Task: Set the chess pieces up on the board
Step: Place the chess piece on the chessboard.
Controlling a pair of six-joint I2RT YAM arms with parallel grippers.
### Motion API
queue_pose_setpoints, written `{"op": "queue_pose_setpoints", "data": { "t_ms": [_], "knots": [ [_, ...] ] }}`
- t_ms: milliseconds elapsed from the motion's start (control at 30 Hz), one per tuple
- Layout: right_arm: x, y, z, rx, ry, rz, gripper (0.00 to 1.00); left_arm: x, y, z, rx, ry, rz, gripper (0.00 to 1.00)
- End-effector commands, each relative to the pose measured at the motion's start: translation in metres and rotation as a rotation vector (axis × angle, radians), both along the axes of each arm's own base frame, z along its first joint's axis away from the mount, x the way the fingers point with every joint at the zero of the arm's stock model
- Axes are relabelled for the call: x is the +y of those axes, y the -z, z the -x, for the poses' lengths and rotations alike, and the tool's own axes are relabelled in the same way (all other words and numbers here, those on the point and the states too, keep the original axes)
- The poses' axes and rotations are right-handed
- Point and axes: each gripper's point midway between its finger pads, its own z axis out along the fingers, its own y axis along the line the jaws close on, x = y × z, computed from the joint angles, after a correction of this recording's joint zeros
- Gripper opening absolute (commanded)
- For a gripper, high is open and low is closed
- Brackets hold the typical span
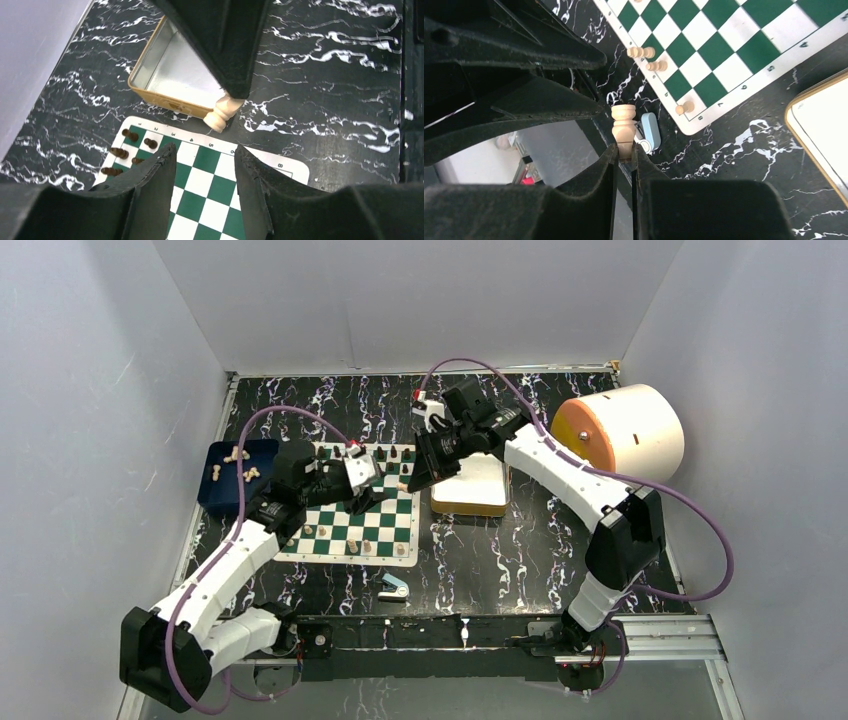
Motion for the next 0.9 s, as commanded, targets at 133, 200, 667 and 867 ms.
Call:
{"op": "queue_pose_setpoints", "data": {
  "t_ms": [133,200,667,867],
  "knots": [
    [0.008,-0.017,0.020,0.078,-0.062,-0.093,0.00,-0.010,0.019,0.025,-0.158,0.188,-0.140,0.44],
    [0.010,-0.016,0.021,0.090,-0.071,-0.097,0.00,-0.013,0.019,0.027,-0.168,0.198,-0.155,0.43],
    [0.015,-0.005,0.029,0.125,-0.098,-0.059,0.00,-0.024,0.016,0.032,-0.177,0.234,-0.159,0.41],
    [0.015,-0.003,0.027,0.124,-0.086,-0.051,0.00,-0.024,0.016,0.035,-0.155,0.228,-0.150,0.29]
  ]
}}
